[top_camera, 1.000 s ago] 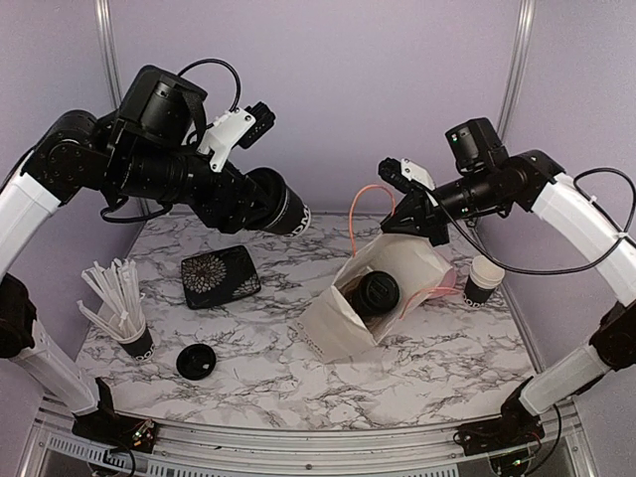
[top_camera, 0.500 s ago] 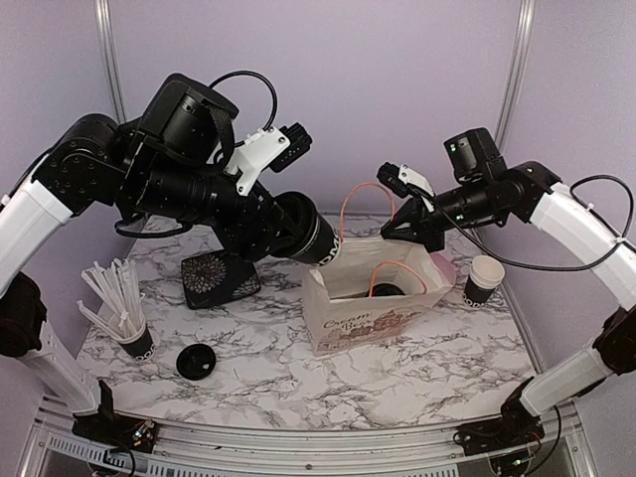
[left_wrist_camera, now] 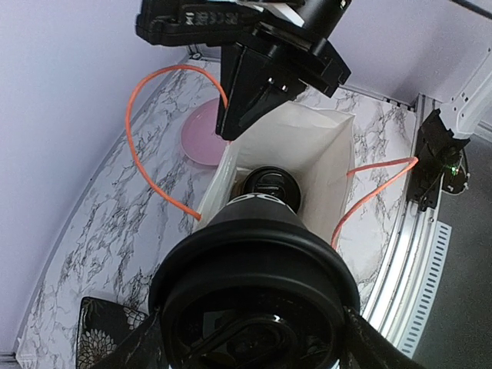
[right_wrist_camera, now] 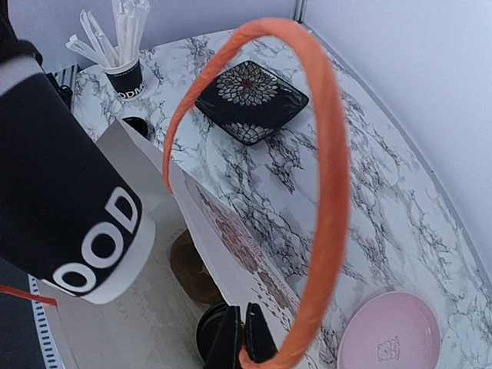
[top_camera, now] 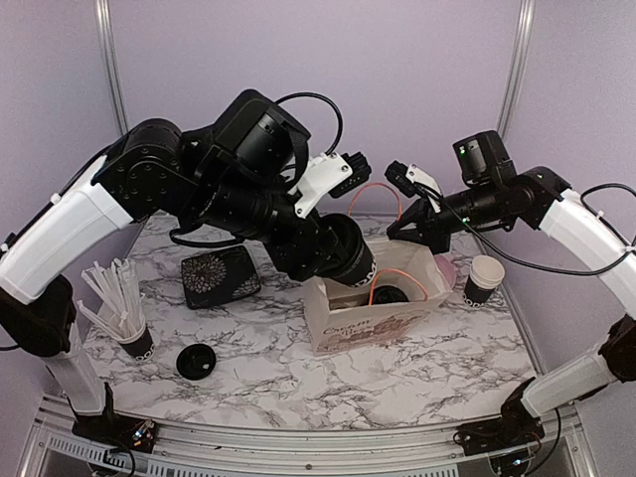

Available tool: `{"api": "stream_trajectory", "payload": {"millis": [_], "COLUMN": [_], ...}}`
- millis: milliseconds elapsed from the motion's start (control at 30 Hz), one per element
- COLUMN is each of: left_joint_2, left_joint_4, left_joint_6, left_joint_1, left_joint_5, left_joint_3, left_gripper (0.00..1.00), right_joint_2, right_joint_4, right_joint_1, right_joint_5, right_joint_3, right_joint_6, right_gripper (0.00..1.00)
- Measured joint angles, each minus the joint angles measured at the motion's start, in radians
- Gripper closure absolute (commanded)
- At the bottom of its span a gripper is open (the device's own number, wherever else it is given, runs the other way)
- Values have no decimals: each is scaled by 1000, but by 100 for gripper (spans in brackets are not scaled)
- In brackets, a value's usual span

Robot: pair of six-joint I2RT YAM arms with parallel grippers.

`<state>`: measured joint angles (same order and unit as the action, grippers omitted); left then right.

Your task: Pack the takeout coffee

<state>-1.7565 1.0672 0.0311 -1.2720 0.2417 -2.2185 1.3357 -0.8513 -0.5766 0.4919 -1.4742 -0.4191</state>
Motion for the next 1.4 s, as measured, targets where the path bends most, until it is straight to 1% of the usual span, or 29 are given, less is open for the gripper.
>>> {"api": "stream_trajectory", "payload": {"millis": [200,400,667,867,1100,1133,1200,1300,1400], "left_joint_2": [-74,-98,-164,-210,-228,-228,-227,-225,-225], "left_joint_4": [1,2,8,11,23,26,38,59,78], "left_joint_6": [23,41,65,77,81,79,71,59,53], "left_joint_1": [-11,-33,-45,-58,-80,-83,-89,-101,-122], "left_joint_5": [-3,50,124,154,203,208,219,241,269], "left_joint_3": [-11,-11,-11,-11,7,12,26,54,75], "left_gripper": [47,52,52,52,53,53,53,54,55], "right_joint_2": [0,-2,-13,-14,-27,-34,-47,-55,-22], "right_joint_4": [1,1,1,5,7,6,5,-9,-103], "right_joint_1": [0,0,0,0,0,0,0,0,0], "right_joint_5": [23,64,120,144,157,158,164,209,272], "right_joint_3": [0,0,14,39,50,55,62,62,3], "right_joint_6": [14,25,31,45,52,52,50,31,-36], "right_gripper": [100,100,100,100,100,98,89,72,61]}}
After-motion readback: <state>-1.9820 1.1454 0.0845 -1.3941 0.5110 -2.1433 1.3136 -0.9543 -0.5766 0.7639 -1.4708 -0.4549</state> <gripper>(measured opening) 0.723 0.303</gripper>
